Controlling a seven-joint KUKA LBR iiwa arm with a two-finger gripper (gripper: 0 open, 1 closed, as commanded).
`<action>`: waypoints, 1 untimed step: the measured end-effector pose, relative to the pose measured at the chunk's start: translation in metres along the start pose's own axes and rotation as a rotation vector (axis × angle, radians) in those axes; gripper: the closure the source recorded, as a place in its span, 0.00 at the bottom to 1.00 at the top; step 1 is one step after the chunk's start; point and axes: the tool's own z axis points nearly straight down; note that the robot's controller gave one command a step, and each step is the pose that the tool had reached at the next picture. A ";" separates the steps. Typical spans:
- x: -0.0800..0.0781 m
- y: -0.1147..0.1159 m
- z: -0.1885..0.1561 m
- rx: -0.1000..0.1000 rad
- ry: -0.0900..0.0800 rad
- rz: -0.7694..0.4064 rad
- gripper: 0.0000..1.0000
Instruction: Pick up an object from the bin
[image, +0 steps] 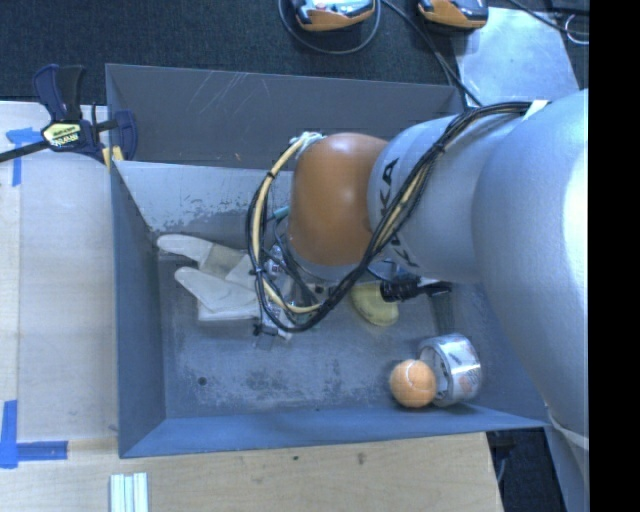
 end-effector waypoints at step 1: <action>-0.046 -0.003 0.012 0.001 -0.001 0.013 0.00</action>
Offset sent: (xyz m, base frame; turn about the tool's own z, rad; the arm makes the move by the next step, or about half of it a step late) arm 0.0457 -0.0458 -0.0547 0.0871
